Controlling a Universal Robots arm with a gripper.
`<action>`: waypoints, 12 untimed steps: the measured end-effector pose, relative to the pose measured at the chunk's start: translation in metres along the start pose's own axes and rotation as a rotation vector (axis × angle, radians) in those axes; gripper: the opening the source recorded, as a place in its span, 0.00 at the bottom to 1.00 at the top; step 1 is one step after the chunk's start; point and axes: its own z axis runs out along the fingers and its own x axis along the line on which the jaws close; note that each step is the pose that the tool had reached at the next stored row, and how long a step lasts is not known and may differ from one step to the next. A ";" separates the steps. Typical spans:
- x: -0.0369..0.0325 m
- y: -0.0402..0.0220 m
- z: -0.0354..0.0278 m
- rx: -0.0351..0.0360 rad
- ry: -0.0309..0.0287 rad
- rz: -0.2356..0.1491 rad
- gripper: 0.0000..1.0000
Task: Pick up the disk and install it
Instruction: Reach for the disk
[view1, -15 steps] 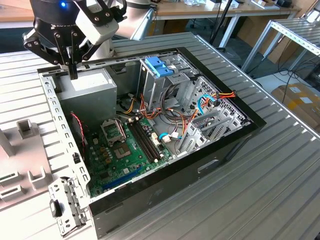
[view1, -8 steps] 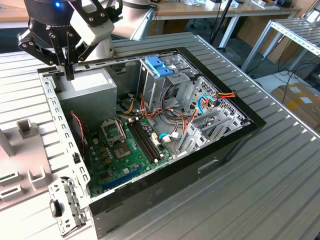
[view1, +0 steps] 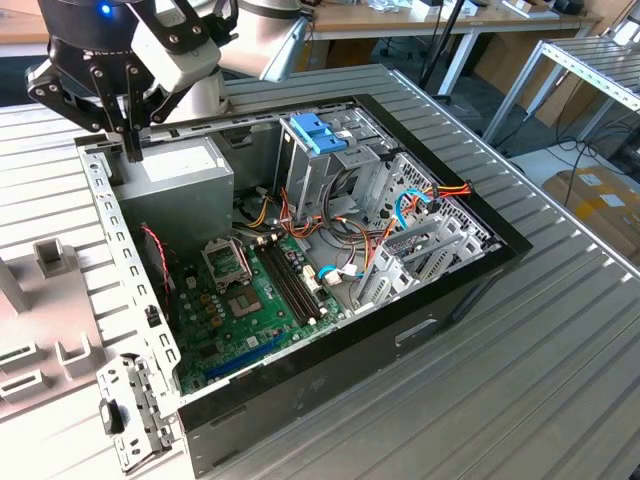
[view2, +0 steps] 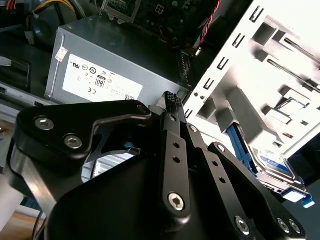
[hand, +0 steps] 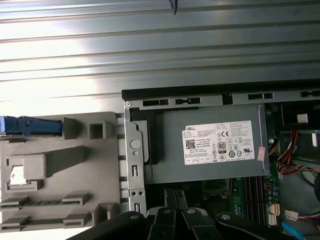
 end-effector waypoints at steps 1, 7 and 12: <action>0.0006 0.0000 0.0000 0.0000 0.0000 0.000 0.11; 0.0039 -0.0003 -0.0002 0.0001 0.0001 0.000 0.11; 0.0069 -0.0005 -0.0002 0.0000 0.0001 0.000 0.11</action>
